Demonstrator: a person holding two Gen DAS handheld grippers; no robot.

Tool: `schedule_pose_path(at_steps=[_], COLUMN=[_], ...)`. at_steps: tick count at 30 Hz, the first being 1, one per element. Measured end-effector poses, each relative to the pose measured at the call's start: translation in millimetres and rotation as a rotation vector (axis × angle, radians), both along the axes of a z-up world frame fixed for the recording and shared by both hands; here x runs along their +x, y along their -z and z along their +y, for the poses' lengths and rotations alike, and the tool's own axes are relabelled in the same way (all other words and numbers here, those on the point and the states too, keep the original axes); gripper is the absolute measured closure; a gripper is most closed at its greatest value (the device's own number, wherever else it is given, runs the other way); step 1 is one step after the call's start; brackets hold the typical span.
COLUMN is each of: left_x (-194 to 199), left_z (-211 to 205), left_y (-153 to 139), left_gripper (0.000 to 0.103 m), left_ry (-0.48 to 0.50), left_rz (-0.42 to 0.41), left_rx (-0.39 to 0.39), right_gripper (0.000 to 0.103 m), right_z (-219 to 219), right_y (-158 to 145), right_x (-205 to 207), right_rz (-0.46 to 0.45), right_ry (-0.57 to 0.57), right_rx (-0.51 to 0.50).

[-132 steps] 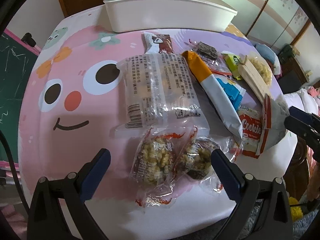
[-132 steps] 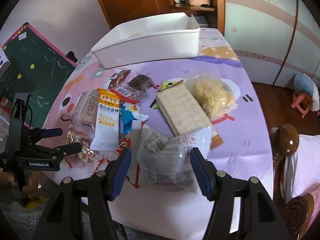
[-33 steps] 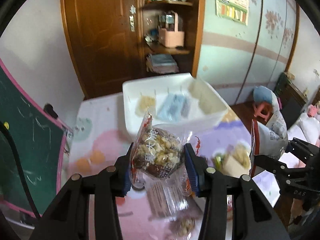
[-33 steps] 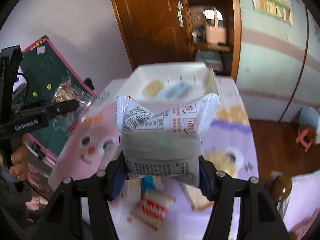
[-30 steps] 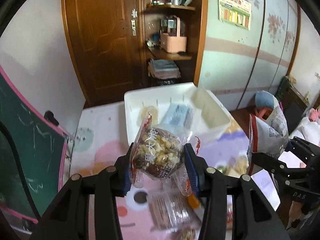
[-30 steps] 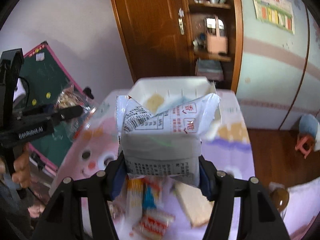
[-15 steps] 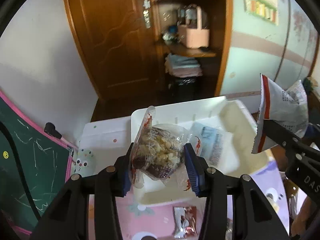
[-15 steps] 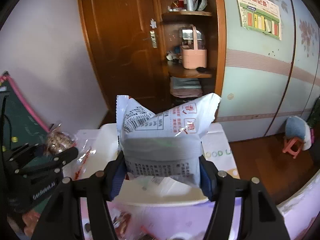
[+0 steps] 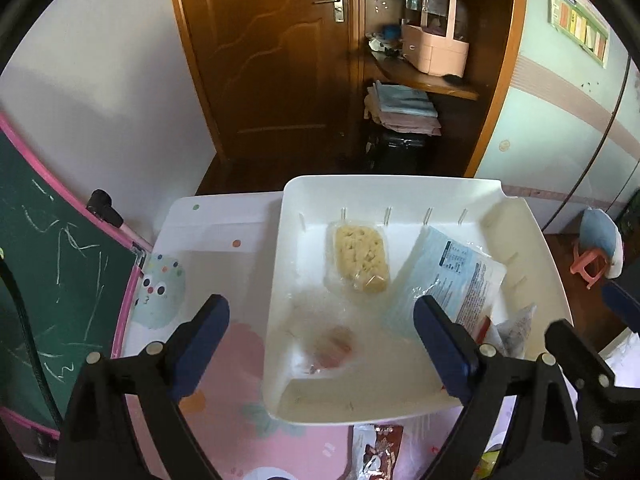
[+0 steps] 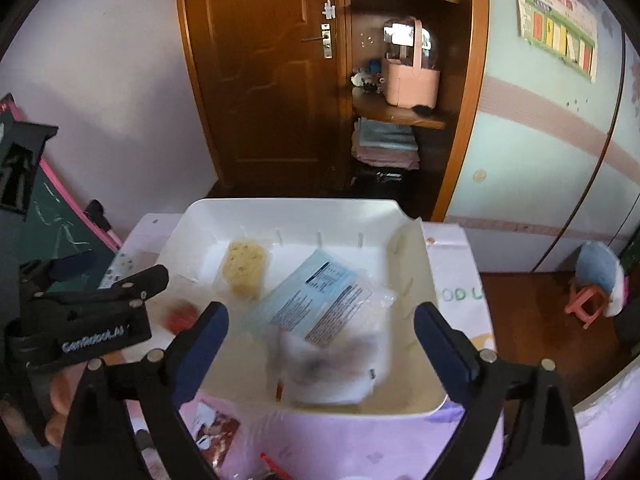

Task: Organize snacks
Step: 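Withdraw both grippers from the bin back toward the table snacks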

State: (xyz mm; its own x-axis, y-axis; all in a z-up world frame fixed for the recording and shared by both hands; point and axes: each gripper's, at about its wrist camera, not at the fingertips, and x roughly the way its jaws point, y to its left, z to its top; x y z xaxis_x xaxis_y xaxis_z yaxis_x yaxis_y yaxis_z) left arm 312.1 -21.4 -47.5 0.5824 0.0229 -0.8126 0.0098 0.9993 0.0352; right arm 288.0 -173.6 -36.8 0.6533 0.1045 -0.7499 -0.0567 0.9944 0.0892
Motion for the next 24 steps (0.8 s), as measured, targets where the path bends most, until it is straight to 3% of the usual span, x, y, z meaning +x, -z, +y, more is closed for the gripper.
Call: schedule_pose_path(at_steps=[7,24], left_x=[-34,-128], left_z=[2,27], left_y=[-13,-36], left_gripper=[0.010,0.010], left_ry=[0.018,0.029], left_rz=[-0.051,-0.078], left_rx=[0.027,-0.068], right_gripper=[0.008,0.008], right_z=[4,4], right_y=[-16,-42], right_x=[-33,-125], right_rz=[-0.019,-0.102], right_ry=[-0.048,-0.099], right_rx=[0.068,0.071])
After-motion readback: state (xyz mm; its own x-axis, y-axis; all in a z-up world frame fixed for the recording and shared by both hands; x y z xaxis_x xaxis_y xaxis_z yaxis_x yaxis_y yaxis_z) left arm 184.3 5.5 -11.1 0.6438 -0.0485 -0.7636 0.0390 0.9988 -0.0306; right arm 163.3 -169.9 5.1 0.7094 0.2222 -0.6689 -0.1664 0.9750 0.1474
